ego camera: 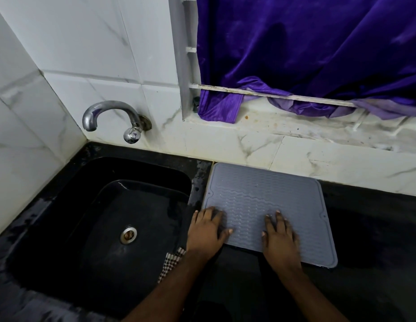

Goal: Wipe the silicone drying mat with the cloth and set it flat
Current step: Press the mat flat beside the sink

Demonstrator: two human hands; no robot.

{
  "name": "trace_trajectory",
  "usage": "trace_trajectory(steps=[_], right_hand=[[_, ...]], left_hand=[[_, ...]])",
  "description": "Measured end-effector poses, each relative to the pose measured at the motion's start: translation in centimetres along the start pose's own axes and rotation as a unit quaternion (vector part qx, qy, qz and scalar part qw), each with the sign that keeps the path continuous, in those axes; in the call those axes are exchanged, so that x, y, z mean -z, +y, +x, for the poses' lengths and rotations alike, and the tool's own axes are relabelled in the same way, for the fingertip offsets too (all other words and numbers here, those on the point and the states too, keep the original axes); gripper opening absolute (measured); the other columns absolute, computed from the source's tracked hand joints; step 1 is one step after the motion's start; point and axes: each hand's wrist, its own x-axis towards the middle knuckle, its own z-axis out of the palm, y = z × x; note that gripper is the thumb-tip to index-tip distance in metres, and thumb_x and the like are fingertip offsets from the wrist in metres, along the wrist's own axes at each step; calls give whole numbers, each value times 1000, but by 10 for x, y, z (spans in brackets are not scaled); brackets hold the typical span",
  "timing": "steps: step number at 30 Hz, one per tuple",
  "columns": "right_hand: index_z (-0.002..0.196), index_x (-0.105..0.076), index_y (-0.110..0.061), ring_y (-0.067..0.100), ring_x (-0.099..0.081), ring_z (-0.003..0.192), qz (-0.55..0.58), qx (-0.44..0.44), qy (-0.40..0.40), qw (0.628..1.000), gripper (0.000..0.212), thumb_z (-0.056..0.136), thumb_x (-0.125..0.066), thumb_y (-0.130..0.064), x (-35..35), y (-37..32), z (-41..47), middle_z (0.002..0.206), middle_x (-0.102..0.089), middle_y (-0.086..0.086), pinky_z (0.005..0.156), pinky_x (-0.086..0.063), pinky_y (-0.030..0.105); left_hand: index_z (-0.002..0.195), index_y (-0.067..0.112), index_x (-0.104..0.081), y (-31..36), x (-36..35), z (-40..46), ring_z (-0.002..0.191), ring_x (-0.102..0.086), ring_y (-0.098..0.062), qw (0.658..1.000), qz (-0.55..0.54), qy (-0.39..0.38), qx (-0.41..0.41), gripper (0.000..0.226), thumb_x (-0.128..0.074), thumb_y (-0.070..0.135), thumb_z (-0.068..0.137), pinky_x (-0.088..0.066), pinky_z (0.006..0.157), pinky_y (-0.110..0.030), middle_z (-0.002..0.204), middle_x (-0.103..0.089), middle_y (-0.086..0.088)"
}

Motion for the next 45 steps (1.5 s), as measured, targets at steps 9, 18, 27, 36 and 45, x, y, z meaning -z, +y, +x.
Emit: trace_trajectory(steps=[9, 18, 27, 36, 45], right_hand=[[135, -55, -29, 33, -42, 136, 23, 89, 26, 995, 44, 92, -62, -36, -20, -22, -31, 146, -48, 8, 108, -36, 52], [136, -41, -21, 40, -38, 136, -113, 165, -49, 979, 59, 84, -68, -13, -6, -24, -32, 141, -42, 15, 106, -40, 52], [98, -63, -2, 38, -69, 80, -156, 205, 35, 966, 47, 56, -83, 3, 10, -30, -36, 94, -63, 22, 55, -59, 41], [98, -62, -4, 27, -66, 71, -101, 191, 73, 974, 44, 59, -82, 1, 7, -29, -46, 99, -63, 15, 39, -47, 30], [107, -60, -7, 28, -65, 89, -123, 180, 41, 975, 43, 68, -76, -2, -1, -23, -39, 109, -61, 14, 53, -56, 36]], left_hand=[[140, 26, -51, -6, 10, -32, 126, -49, -20, 999, -21, -23, -18, 46, -53, 43, 97, -37, 112, -33, 143, -47, 3], [133, 4, -52, 0, 36, -25, 108, -62, -32, 978, 141, -119, -97, 37, -49, 3, 97, -55, 79, -46, 132, -51, -15], [131, -9, -49, 0, 38, -32, 106, -64, -41, 956, 203, -131, -164, 37, -44, -6, 95, -56, 75, -52, 128, -56, -26], [125, 2, -50, -1, 40, -38, 106, -63, -34, 978, 126, -115, -119, 31, -51, 1, 94, -54, 79, -47, 124, -59, -17], [127, 5, -51, -4, 31, -41, 105, -64, -33, 983, 110, -114, -93, 32, -48, 1, 95, -52, 76, -46, 131, -50, -15]])
